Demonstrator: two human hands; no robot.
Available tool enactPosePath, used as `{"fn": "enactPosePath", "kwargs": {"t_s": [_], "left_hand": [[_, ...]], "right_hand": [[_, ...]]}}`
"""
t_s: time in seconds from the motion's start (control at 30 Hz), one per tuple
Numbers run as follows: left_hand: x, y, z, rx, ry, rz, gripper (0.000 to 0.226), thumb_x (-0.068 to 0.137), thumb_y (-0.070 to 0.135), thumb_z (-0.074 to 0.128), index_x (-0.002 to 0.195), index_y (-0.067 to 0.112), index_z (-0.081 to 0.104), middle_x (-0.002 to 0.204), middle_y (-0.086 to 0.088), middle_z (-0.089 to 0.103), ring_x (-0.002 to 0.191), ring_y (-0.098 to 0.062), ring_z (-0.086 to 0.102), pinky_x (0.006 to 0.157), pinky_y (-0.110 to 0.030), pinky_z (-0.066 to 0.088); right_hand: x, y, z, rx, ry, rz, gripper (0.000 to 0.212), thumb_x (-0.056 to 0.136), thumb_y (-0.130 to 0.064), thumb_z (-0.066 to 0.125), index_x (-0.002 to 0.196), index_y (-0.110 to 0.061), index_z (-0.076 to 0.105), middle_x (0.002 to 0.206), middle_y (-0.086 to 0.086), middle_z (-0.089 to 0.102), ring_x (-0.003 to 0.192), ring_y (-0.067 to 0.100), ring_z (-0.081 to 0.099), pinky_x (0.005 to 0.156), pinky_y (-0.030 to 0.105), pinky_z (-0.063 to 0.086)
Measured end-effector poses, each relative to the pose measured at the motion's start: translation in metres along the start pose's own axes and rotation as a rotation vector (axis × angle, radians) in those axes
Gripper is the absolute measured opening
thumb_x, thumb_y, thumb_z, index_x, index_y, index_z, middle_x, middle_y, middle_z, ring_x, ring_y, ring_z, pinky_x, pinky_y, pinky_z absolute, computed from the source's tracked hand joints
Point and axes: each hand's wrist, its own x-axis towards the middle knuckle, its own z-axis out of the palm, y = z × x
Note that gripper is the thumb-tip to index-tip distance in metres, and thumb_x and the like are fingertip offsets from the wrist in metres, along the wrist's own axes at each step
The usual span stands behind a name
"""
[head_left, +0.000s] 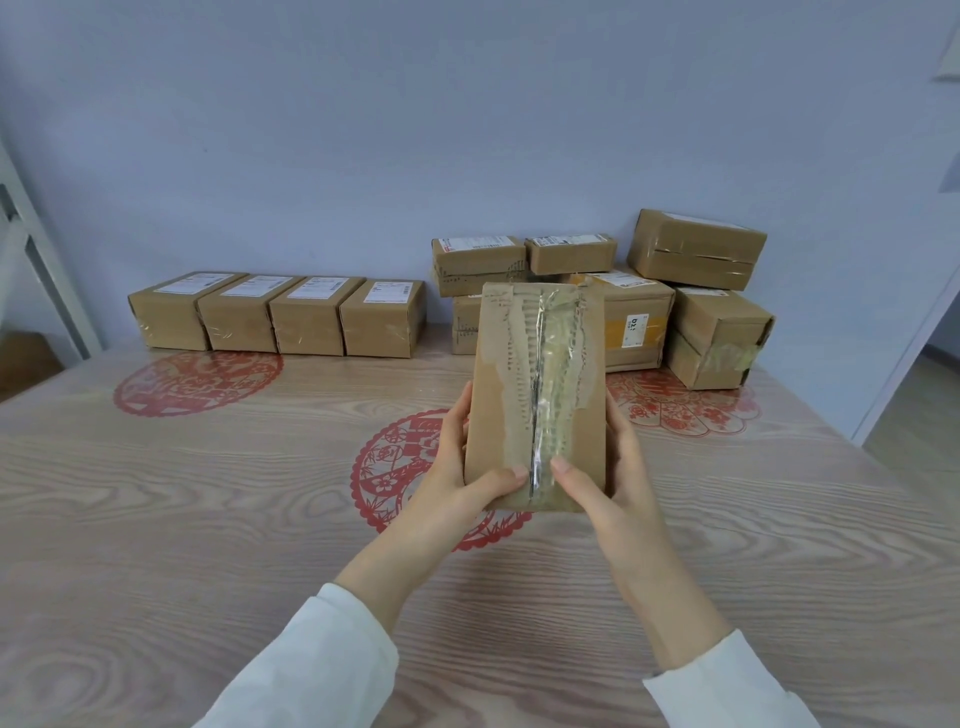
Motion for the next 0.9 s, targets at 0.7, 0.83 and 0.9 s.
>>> {"fn": "enactPosePath", "kwargs": {"t_s": [0.7, 0.83, 0.9], "left_hand": [[0.000, 0.002, 0.011, 0.133, 0.119, 0.060, 0.077, 0.085, 0.028, 0.065, 0.145, 0.026, 0.017, 0.138, 0.009, 0.043, 0.121, 0.004, 0.046, 0.086, -0.004, 0.044], [0.001, 0.008, 0.014, 0.105, 0.166, 0.055, 0.080, 0.074, 0.040, 0.061, 0.140, 0.017, 0.023, 0.133, 0.005, 0.047, 0.112, 0.005, 0.050, 0.083, -0.005, 0.045], [0.001, 0.009, 0.015, 0.117, 0.173, 0.063, 0.064, 0.085, 0.029, 0.061, 0.137, 0.016, 0.025, 0.125, 0.009, 0.050, 0.108, 0.007, 0.052, 0.082, -0.005, 0.046]], "right_hand": [[0.000, 0.001, 0.004, -0.194, 0.145, -0.065, 0.063, 0.073, -0.041, 0.066, 0.127, -0.042, 0.034, 0.136, -0.006, 0.044, 0.126, 0.000, 0.043, 0.102, 0.022, 0.041], [0.002, 0.004, 0.004, -0.210, 0.146, -0.098, 0.056, 0.083, -0.017, 0.069, 0.118, -0.046, 0.036, 0.134, -0.004, 0.046, 0.123, -0.002, 0.044, 0.094, 0.011, 0.041], [0.002, 0.003, 0.005, -0.196, 0.144, -0.091, 0.055, 0.082, -0.019, 0.071, 0.115, -0.047, 0.038, 0.133, -0.006, 0.046, 0.123, -0.002, 0.044, 0.093, 0.012, 0.042]]}}
